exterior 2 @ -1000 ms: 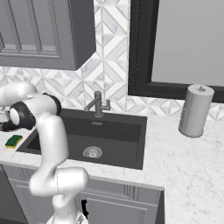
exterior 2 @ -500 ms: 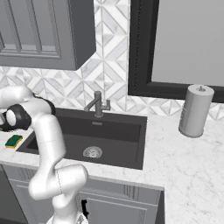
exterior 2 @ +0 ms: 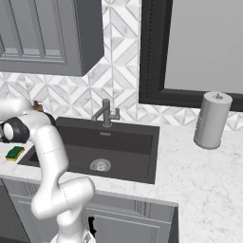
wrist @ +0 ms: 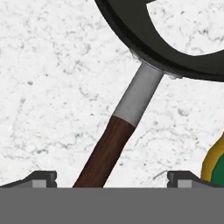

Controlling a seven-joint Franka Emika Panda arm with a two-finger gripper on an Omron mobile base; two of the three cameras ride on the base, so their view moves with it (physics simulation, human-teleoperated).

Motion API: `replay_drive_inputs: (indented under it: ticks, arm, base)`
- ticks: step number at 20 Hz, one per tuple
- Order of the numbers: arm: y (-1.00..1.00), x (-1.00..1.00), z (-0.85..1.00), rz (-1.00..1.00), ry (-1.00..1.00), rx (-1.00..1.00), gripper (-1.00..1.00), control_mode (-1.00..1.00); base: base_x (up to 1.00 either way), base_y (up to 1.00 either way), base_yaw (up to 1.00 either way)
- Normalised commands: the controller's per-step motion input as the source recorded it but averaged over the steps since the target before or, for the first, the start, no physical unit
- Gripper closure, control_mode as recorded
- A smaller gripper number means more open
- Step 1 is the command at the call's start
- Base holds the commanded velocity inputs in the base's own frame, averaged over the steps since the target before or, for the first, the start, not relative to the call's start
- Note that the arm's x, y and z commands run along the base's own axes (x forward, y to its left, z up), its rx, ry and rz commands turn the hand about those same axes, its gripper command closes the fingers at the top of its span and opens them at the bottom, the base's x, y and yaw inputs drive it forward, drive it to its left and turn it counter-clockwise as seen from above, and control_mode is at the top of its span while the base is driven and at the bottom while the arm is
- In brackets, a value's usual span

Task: Pick the pan and sponge and place them into the sink. Then turn on the water.

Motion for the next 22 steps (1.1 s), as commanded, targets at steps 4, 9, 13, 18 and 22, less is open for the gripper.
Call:
replay_drive_inputs:
  ticks: [4,9,13,18,22]
  arm:
    - [0.05,0.00,-0.20,-0.01,0.02,0.00,-1.00,-1.00]
    - [0.00,0.00,-0.15,0.00,0.00,0.00,-1.00,-1.00]
    - [0.00,0.00,-0.29,0.00,0.00,0.00,-1.00,-1.00]
    - [0.00,0.00,-0.21,0.00,0.00,0.00,-1.00,-1.00]
    - [0.01,0.00,-0.15,0.00,0.00,0.00,-1.00,-1.00]
  base:
    - [0.00,0.00,0.00]
    - [0.00,0.00,0.00]
    - [0.00,0.00,0.00]
    - [0.00,0.00,0.00]
    - [0.00,0.00,0.00]
